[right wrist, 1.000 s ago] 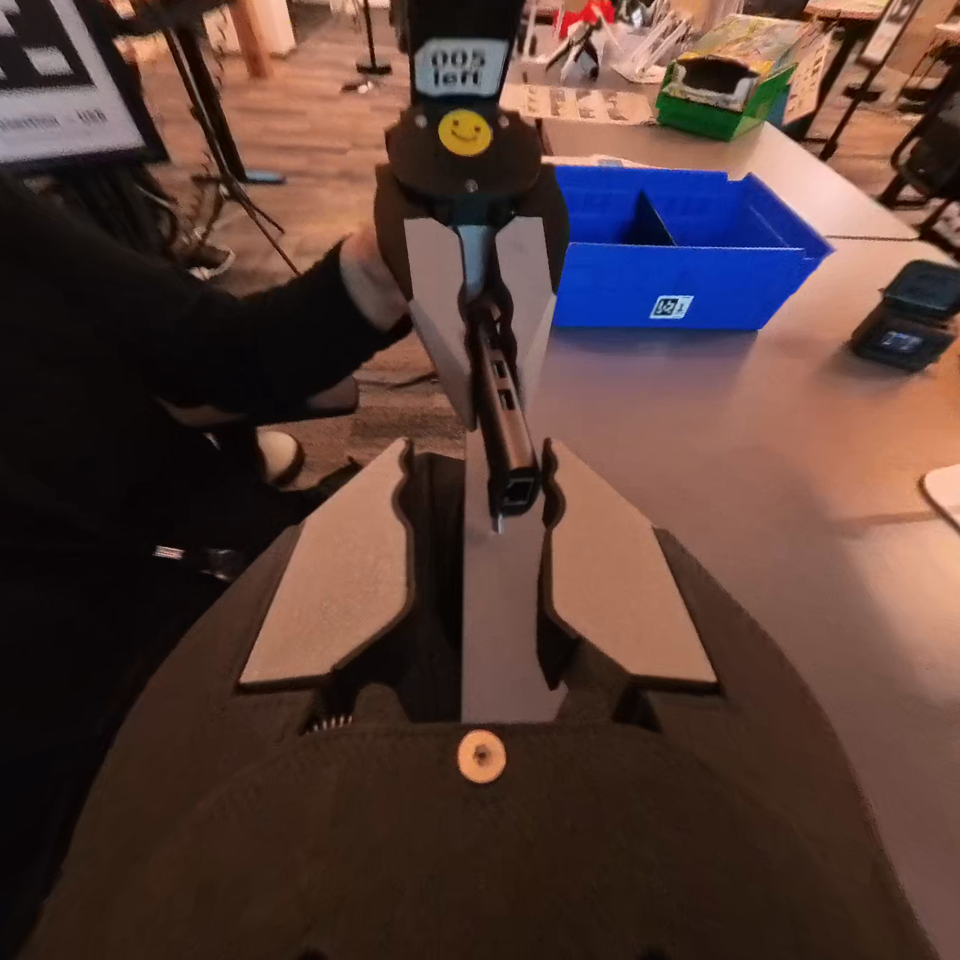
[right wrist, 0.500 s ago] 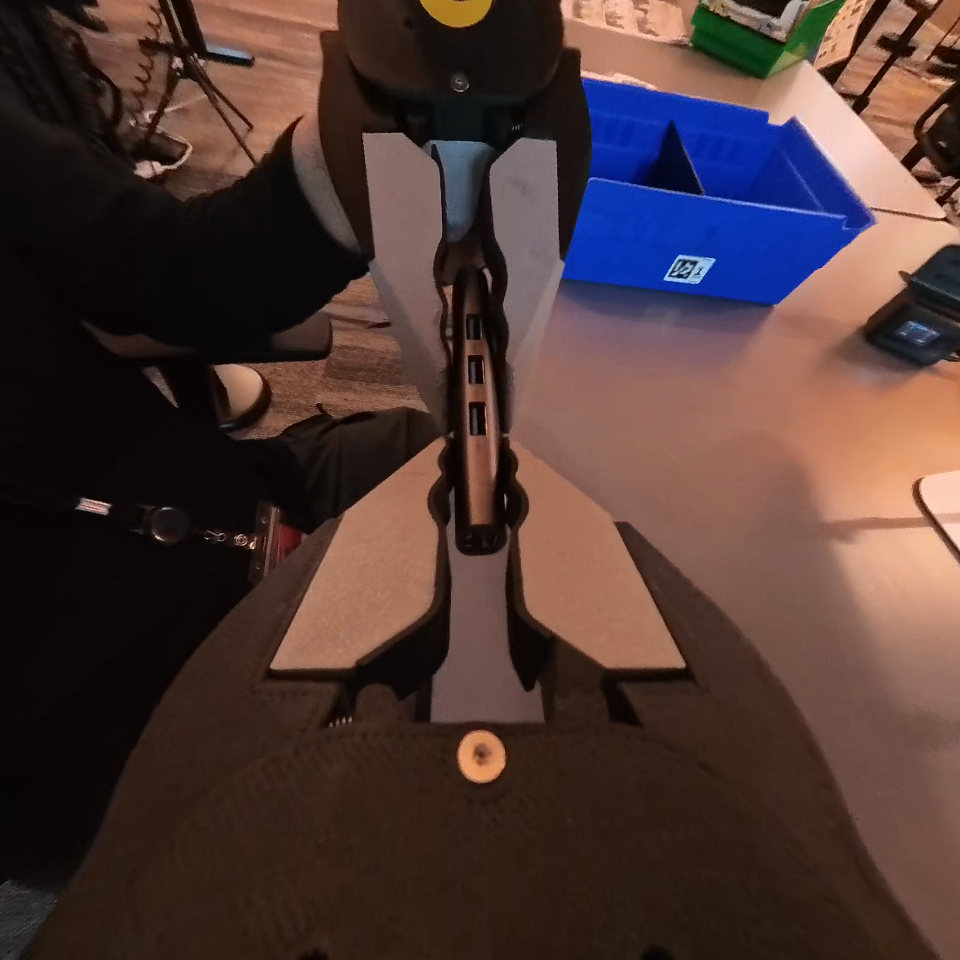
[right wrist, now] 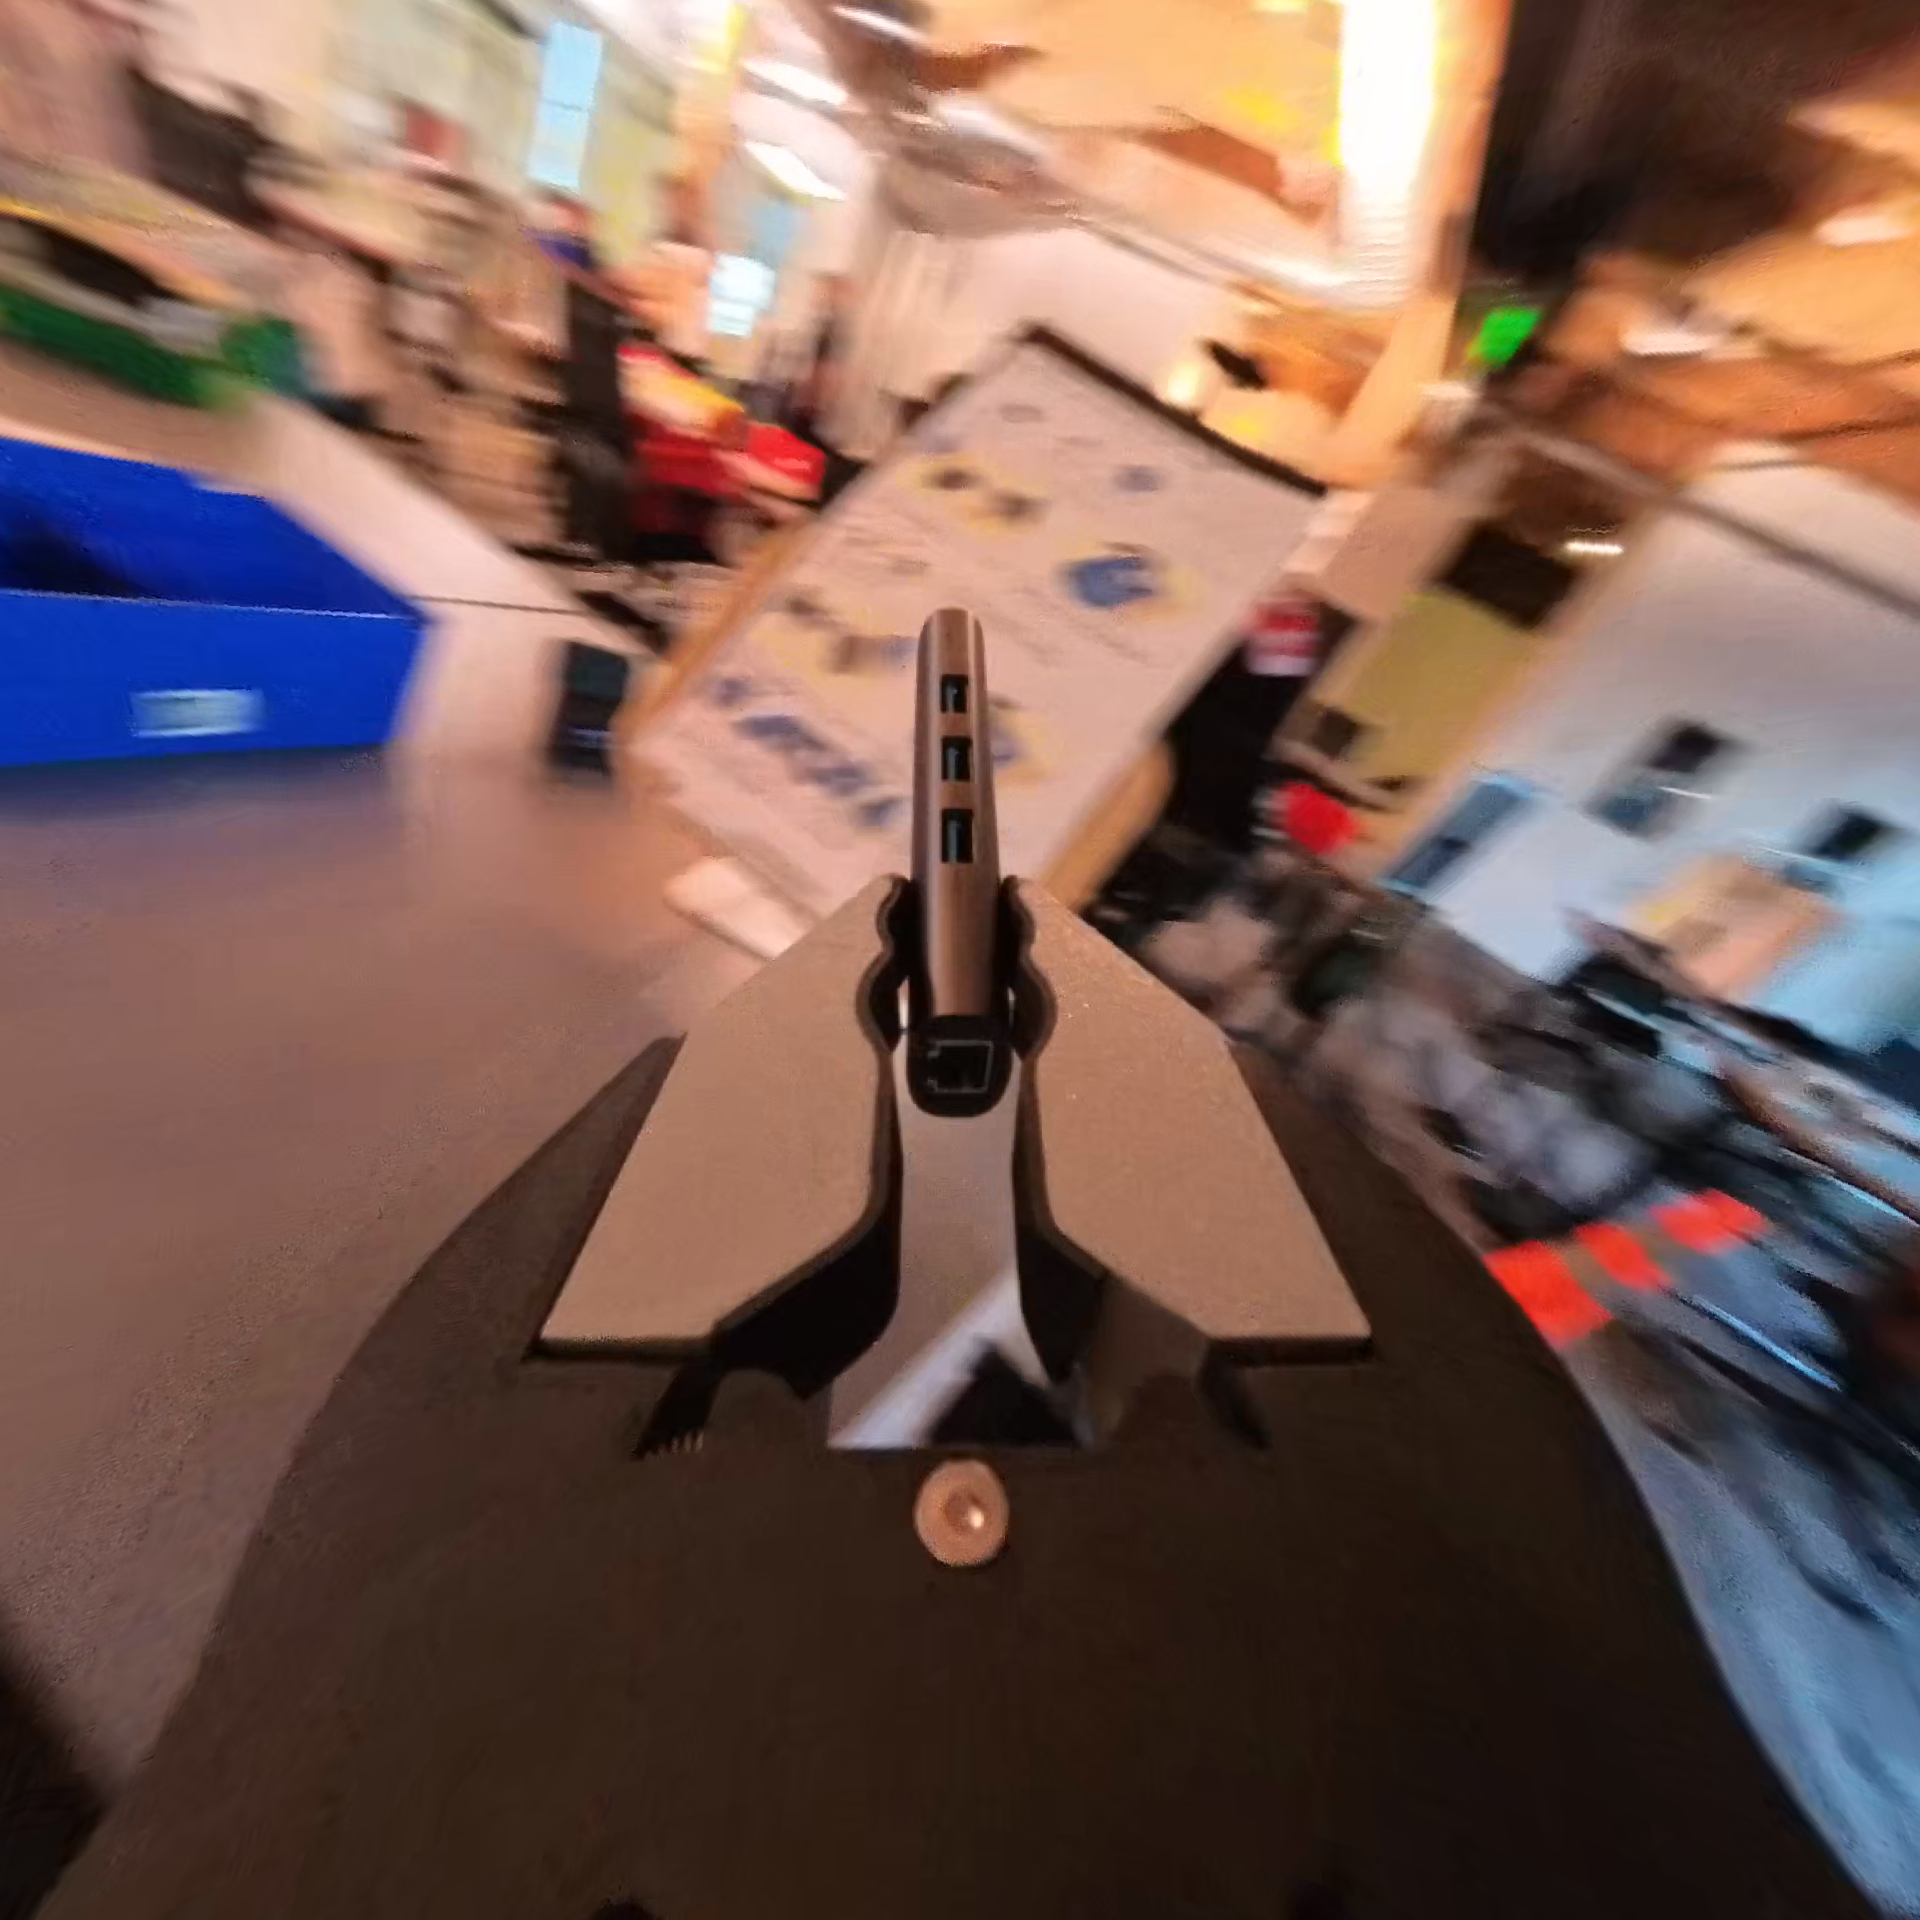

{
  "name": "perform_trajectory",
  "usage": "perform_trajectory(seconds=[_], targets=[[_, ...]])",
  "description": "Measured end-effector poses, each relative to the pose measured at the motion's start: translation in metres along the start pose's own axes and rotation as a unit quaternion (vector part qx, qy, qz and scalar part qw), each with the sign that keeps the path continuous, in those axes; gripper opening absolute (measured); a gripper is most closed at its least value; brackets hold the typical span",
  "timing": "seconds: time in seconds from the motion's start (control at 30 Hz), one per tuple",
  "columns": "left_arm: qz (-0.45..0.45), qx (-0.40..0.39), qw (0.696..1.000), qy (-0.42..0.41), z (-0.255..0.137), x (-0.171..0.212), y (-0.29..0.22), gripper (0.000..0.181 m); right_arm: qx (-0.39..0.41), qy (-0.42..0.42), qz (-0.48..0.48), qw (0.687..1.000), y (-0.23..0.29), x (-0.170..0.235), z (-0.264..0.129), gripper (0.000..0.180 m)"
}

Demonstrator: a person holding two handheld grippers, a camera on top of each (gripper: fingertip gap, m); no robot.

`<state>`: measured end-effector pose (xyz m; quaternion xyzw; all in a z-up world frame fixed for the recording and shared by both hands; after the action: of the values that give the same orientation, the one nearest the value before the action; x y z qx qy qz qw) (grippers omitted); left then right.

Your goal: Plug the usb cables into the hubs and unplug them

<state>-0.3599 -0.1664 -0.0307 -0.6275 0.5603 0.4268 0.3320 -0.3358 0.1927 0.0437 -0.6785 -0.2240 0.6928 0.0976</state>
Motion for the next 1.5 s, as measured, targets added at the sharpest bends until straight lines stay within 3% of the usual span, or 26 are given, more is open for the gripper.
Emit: perform_trajectory(seconds=[0.13, 0.23, 0.37, 0.47, 0.5, 0.63, 0.73, 0.9, 0.93, 1.03, 1.17, 1.3, 1.4, 1.5], targets=[[-0.007, 0.014, 1.0, -0.008, 0.006, -0.002, 0.0, 0.018, 0.068, 0.121, -0.002, 0.99, -0.072, 0.028, 0.022, 0.013], [-0.014, 0.028, 1.0, 0.003, 0.016, -0.001, -0.001, 0.021, 0.058, 0.268, -0.003, 0.962, -0.106, 0.085, 0.058, 0.013], [0.007, 0.029, 0.999, 0.019, 0.022, 0.0, -0.009, 0.021, -0.031, 0.447, 0.01, 0.894, -0.104, 0.185, 0.102, 0.014], [0.015, 0.025, 0.999, 0.015, 0.024, -0.002, -0.01, 0.018, -0.093, 0.572, 0.013, 0.815, -0.085, 0.261, 0.114, 0.016], [0.011, 0.025, 1.0, 0.012, 0.024, -0.002, -0.009, 0.018, -0.099, 0.59, 0.02, 0.801, -0.082, 0.273, 0.117, 0.015], [-0.02, 0.016, 1.0, 0.016, 0.025, 0.003, 0.001, 0.029, -0.043, 0.536, 0.036, 0.842, -0.095, 0.249, 0.13, 0.014], [-0.05, -0.037, 0.998, 0.014, 0.024, 0.009, 0.024, 0.051, 0.007, 0.449, 0.058, 0.891, -0.106, 0.204, 0.12, 0.014], [-0.09, -0.102, 0.99, -0.046, 0.016, 0.004, 0.054, 0.06, -0.055, 0.222, 0.181, 0.956, -0.07, 0.13, 0.072, 0.051], [-0.096, -0.097, 0.988, -0.075, 0.015, -0.003, 0.053, 0.063, -0.074, 0.177, 0.214, 0.958, -0.06, 0.122, 0.06, 0.065], [-0.097, -0.108, 0.985, -0.093, 0.017, -0.006, 0.053, 0.075, -0.093, 0.112, 0.268, 0.952, -0.037, 0.124, 0.024, 0.077], [-0.102, -0.2, 0.974, -0.014, 0.013, 0.027, 0.072, 0.089, -0.112, 0.12, 0.285, 0.944, 0.002, 0.152, 0.003, 0.09], [-0.157, -0.304, 0.938, 0.054, -0.012, 0.082, 0.091, 0.103, -0.106, 0.203, 0.249, 0.941, 0.037, 0.179, 0.011, 0.109], [-0.186, -0.392, 0.897, 0.089, -0.037, 0.125, 0.105, 0.103, -0.083, 0.223, 0.231, 0.944, 0.053, 0.194, 0.025, 0.111], [-0.198, -0.424, 0.876, 0.113, -0.044, 0.155, 0.121, 0.101, -0.095, 0.262, 0.225, 0.934, 0.067, 0.208, 0.042, 0.107]])
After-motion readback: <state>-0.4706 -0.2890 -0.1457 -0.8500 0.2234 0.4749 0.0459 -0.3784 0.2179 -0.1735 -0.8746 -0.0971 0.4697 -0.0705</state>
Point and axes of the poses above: each gripper's, where its closed fingertips meet, z out along the fingers, x out of its underside, y = z × x across the jaws, the point moved 4 cm from there along -z, back along the fingers, and after that the axes turned 4 degrees about y, right-handed, at the moved point
